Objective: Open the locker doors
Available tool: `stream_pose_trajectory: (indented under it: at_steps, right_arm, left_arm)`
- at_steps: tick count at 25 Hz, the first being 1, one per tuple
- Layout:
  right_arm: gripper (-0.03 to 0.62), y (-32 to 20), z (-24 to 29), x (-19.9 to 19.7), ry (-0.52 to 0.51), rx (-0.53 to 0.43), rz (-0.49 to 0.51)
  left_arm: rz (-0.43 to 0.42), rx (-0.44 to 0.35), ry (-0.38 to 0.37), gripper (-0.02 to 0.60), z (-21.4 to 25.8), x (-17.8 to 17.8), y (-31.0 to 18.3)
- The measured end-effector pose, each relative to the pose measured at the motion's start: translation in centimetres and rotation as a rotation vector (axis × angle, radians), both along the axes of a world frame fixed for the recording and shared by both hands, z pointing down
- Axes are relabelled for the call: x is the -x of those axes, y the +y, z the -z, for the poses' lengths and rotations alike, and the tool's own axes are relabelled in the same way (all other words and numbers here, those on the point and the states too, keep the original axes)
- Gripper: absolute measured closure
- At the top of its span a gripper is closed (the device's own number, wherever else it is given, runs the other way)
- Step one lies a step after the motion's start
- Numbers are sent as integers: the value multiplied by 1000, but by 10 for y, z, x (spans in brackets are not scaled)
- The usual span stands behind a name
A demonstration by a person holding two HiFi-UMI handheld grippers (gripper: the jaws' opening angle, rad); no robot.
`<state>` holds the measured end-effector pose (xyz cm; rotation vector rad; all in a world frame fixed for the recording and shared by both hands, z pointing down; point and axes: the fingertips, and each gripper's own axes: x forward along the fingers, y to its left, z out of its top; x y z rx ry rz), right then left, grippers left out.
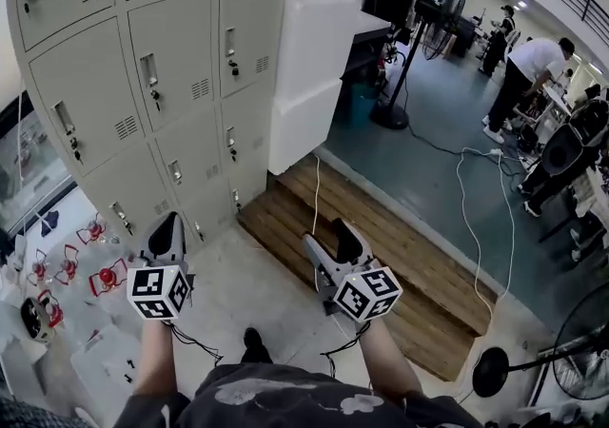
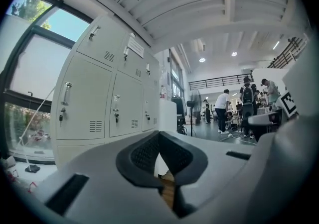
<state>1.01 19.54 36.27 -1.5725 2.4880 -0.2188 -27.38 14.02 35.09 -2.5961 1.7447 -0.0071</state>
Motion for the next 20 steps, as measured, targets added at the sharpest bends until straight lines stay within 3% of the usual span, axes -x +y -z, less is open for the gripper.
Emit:
stream_pose_trajectory:
  at_steps: [10,20]
  right_arm:
    - [272,-167,49,45,-6,-92,78]
    - [272,-289,108,66,-25,-211,180]
  left_arm:
    - [27,-72,-37,573,45,31,-136]
    - [76,-135,-63,573,92,34,-227]
